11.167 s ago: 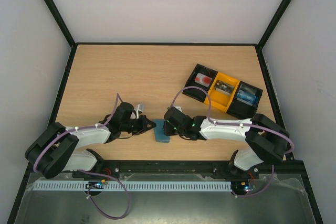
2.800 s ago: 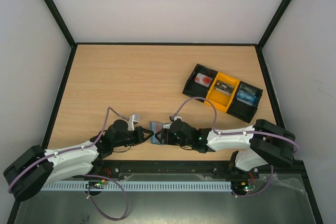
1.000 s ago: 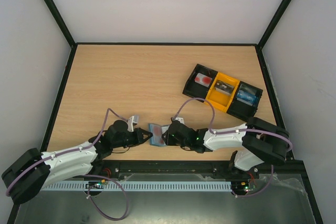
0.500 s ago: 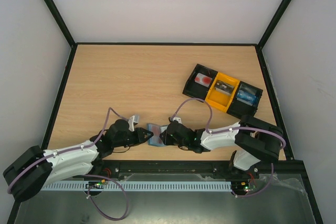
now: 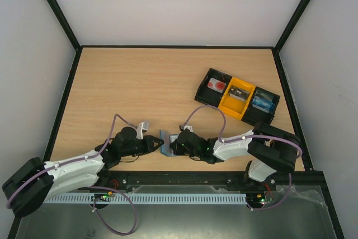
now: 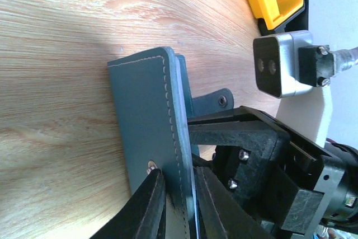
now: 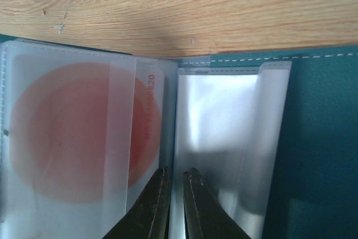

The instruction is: Take the credit cards out of the card holder

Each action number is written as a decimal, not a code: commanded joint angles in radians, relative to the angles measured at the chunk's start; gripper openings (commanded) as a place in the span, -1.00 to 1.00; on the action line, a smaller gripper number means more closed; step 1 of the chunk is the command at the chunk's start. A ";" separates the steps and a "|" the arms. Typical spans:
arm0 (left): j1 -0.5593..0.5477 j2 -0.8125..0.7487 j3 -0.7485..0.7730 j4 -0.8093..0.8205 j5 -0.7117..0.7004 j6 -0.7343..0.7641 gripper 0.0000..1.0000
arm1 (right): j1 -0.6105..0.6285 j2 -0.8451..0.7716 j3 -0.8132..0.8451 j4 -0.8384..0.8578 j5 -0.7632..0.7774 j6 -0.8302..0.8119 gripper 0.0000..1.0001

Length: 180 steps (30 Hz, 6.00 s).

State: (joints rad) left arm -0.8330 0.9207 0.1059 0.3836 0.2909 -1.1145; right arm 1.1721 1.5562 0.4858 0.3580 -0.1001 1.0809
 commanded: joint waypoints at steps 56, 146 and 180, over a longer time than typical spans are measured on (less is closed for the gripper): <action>-0.003 -0.034 0.208 -0.376 -0.146 0.153 -0.95 | 0.008 -0.264 0.045 -0.287 0.101 0.026 -0.10; -0.035 0.082 0.265 -0.291 0.055 0.084 -0.95 | 0.009 0.165 0.036 0.229 -0.029 0.023 -0.69; -0.038 0.178 0.527 -0.706 -0.208 0.255 -0.95 | 0.009 -0.042 0.052 0.033 0.031 -0.010 -0.30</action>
State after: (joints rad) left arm -0.8612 1.0916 0.5869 -0.3328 0.0696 -0.8776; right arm 1.1728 1.5650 0.5785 0.3241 -0.0101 1.0622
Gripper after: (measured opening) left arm 0.079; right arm 0.328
